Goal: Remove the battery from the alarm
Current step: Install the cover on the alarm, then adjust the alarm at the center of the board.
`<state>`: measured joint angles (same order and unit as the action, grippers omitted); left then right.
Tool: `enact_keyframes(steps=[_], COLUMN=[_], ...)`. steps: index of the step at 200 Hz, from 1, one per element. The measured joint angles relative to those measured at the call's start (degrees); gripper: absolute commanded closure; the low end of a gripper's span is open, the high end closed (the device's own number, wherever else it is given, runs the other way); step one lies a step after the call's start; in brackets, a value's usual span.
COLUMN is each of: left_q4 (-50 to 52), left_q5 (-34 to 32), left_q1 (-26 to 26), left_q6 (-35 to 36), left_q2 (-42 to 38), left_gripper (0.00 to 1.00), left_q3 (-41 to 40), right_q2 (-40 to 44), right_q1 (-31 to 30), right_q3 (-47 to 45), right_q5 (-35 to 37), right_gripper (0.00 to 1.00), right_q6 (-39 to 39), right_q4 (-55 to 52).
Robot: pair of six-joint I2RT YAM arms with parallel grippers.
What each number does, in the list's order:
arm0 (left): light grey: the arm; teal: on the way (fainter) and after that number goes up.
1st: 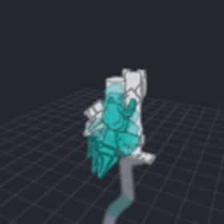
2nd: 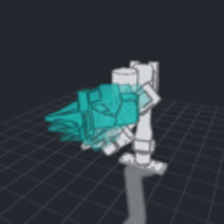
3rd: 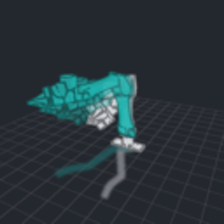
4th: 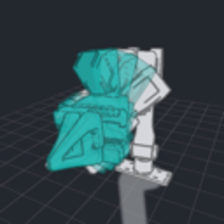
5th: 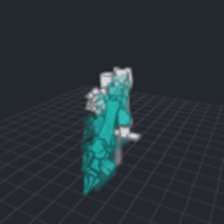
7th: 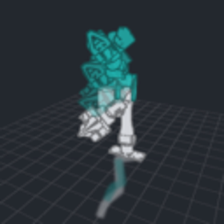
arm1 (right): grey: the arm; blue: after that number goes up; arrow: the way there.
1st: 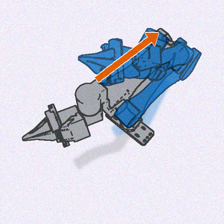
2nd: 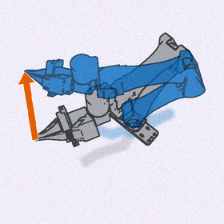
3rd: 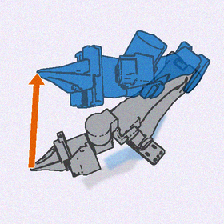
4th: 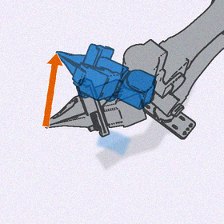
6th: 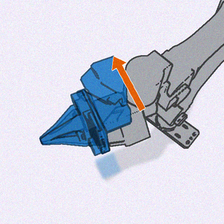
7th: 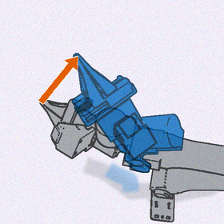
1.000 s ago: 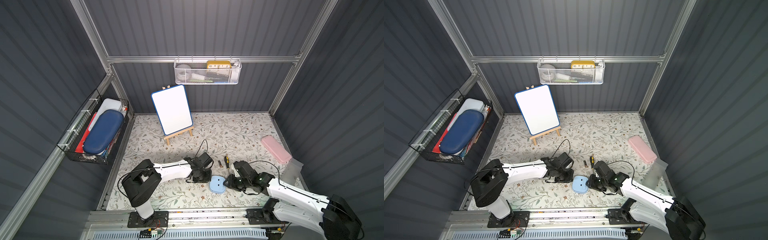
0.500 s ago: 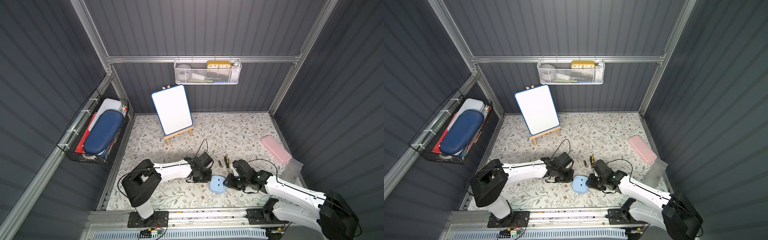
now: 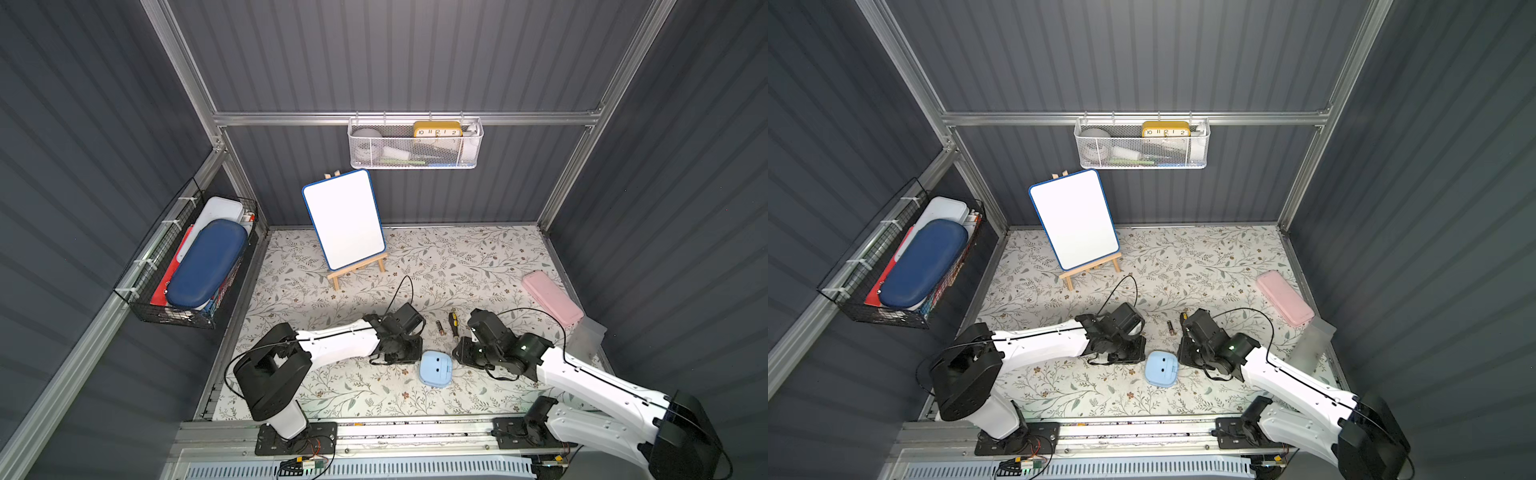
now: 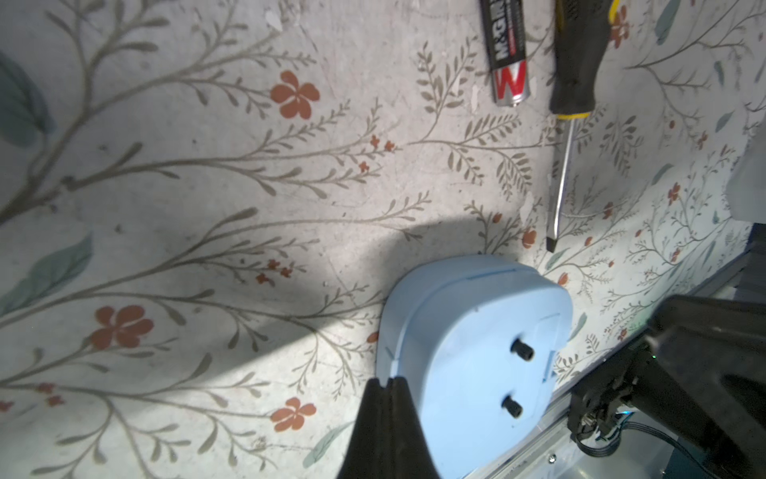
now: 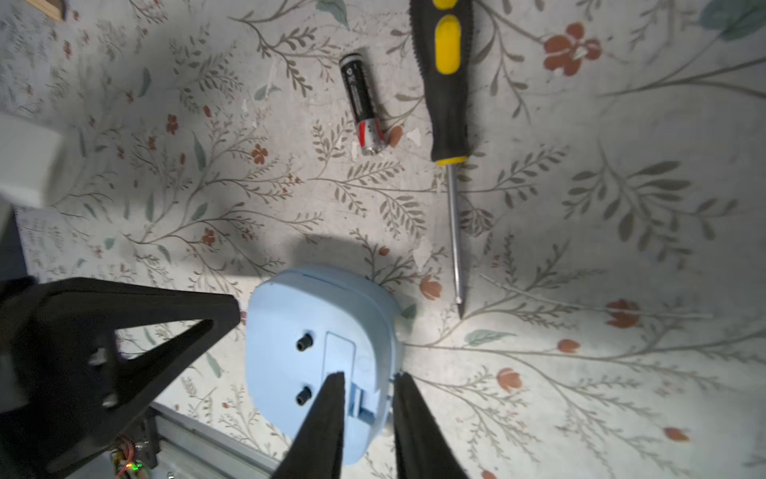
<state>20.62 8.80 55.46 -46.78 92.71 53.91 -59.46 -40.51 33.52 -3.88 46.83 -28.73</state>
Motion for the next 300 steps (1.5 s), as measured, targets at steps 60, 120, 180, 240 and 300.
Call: enact_keyframes(steps=[60, 120, 180, 240, 300], left_q4=[-1.51, -9.38, -14.23, -13.79, -12.81], left_q5=[6.29, 12.74, 11.54, 6.82, 2.95], left_q1=[2.60, 7.65, 8.02, 6.54, 0.70], left_q6=[-1.55, -6.86, -12.79, -17.18, -17.25], left_q2=[-9.03, -5.22, 0.02, -0.20, -3.63], left_gripper=[1.00, 1.00, 1.00, 1.00, 1.00], left_q3=[-10.47, -12.68, -12.57, -10.75, -9.51], right_q2=[-10.67, -24.33, -25.49, -25.31, -21.84], right_q1=[2.05, 2.16, 2.16, 2.34, 2.19], right_q3=[6.69, 11.98, 11.98, 9.35, 7.96], right_q5=[0.98, -2.73, -5.38, -5.75, -4.76], right_gripper=[0.92, 0.90, 0.90, 0.89, 0.71], right_q6=[-5.18, -9.42, -10.84, -10.67, -10.29], right_q4=[-0.50, 4.11, 4.96, 5.33, 3.91])
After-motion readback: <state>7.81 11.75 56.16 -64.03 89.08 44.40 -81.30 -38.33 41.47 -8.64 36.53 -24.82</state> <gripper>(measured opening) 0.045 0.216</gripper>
